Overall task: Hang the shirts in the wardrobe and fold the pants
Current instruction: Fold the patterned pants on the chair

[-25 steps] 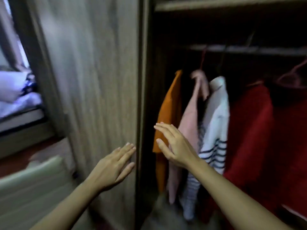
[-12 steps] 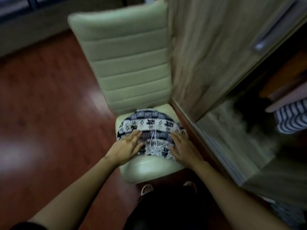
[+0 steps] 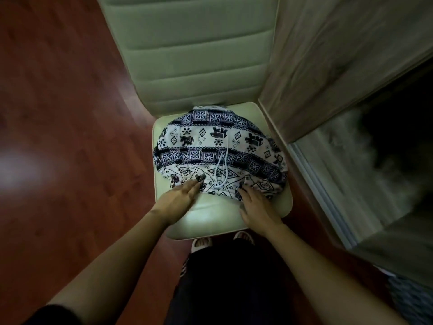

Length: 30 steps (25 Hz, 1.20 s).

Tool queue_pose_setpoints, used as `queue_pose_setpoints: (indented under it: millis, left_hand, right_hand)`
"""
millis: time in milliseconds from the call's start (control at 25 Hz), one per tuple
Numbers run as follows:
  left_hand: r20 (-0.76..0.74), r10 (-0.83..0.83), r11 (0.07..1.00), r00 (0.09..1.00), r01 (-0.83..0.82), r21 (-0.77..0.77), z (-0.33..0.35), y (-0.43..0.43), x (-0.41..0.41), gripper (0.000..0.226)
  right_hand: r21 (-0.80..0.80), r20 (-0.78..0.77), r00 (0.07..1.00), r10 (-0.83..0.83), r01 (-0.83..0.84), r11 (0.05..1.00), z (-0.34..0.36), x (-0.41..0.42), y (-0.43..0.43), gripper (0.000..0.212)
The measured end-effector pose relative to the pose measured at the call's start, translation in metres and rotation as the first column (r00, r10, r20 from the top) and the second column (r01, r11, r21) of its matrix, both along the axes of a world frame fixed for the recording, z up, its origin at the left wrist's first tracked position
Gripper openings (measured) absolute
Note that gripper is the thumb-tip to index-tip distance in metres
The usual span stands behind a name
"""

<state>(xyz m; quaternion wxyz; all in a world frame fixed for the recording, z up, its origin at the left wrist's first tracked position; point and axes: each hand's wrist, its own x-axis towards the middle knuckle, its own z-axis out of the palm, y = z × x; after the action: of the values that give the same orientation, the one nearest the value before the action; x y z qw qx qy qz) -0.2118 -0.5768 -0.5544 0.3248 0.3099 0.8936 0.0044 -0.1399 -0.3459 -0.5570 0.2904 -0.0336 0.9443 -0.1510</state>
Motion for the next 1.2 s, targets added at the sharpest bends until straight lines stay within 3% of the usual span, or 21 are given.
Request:
queue_pose_setpoints:
  millis: [200, 280, 480, 600, 760, 960, 1080, 1200]
  left_hand:
    - [-0.212, -0.053, 0.998, 0.976, 0.044, -0.048, -0.054, -0.002, -0.007, 0.06]
    - [-0.326, -0.123, 0.992, 0.937, 0.112, -0.051, -0.063, -0.003, -0.006, 0.044]
    - [-0.392, -0.244, 0.968, 0.887, 0.245, -0.049, -0.023, -0.003, -0.006, 0.026]
    - [-0.398, -0.235, 0.965, 0.887, 0.263, 0.015, 0.039, -0.005, -0.006, 0.031]
    - [-0.484, -0.208, 0.97, 0.85, 0.243, 0.01, 0.174, 0.003, -0.019, 0.029]
    - [-0.667, -0.135, 0.981, 0.733, 0.192, 0.012, 0.346, 0.012, -0.064, 0.026]
    - [-0.72, -0.124, 0.988, 0.683, 0.152, -0.026, 0.43, 0.016, -0.073, 0.026]
    - [-0.781, -0.124, 0.99, 0.612, 0.131, -0.055, 0.481, 0.015, -0.082, 0.028]
  right_hand:
    - [-0.001, -0.034, 0.999, -0.02, 0.02, 1.0, -0.049, -0.012, -0.002, 0.071]
    - [-0.012, -0.057, 0.998, -0.04, 0.04, 0.999, -0.055, -0.017, -0.001, 0.063]
    - [0.011, -0.065, 0.969, 0.238, -0.238, 0.971, -0.012, -0.022, 0.017, 0.055]
    - [-0.076, -0.142, 0.93, 0.339, -0.352, 0.933, 0.05, -0.026, 0.031, 0.042]
    - [0.004, -0.138, 0.915, 0.38, -0.383, 0.924, 0.179, -0.039, 0.04, 0.032]
    - [0.152, -0.309, 0.869, 0.388, -0.357, 0.922, 0.359, -0.083, 0.051, 0.039]
    - [0.201, -0.399, 0.805, 0.44, -0.391, 0.898, 0.449, -0.102, 0.053, 0.024]
    - [0.173, -0.423, 0.799, 0.427, -0.392, 0.904, 0.506, -0.115, 0.049, 0.018]
